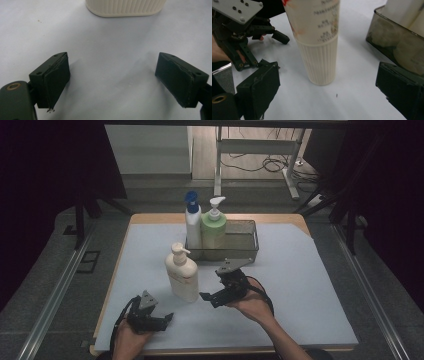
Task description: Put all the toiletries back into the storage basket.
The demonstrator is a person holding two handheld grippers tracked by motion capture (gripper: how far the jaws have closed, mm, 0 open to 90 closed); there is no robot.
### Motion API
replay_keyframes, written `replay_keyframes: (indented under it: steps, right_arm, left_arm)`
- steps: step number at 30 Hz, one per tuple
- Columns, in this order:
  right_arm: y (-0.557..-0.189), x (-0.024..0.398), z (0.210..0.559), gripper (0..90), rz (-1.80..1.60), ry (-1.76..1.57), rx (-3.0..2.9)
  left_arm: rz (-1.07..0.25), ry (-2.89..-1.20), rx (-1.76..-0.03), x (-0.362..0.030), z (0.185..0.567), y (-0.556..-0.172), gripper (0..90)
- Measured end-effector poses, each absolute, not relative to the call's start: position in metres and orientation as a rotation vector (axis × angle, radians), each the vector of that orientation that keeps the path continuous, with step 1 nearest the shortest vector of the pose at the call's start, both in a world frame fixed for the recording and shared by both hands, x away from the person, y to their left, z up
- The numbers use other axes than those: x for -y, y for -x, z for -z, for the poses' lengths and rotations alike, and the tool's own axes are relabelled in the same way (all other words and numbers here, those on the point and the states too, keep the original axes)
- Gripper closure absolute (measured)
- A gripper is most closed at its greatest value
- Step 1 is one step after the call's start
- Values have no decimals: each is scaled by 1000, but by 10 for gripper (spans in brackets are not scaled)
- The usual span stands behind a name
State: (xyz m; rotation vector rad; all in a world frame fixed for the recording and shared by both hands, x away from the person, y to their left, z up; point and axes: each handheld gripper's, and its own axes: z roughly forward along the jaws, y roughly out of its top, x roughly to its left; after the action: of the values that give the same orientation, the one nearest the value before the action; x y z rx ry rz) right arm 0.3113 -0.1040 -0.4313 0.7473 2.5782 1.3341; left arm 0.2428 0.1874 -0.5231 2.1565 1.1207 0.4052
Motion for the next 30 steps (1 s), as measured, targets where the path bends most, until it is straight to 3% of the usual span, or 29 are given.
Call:
replay_keyframes:
  steps: [30]
  right_arm:
    - [-329,36,422,184,-1301,-722,-2493]
  left_arm:
    - [-405,-2162,-1118,-188,523,-243,122]
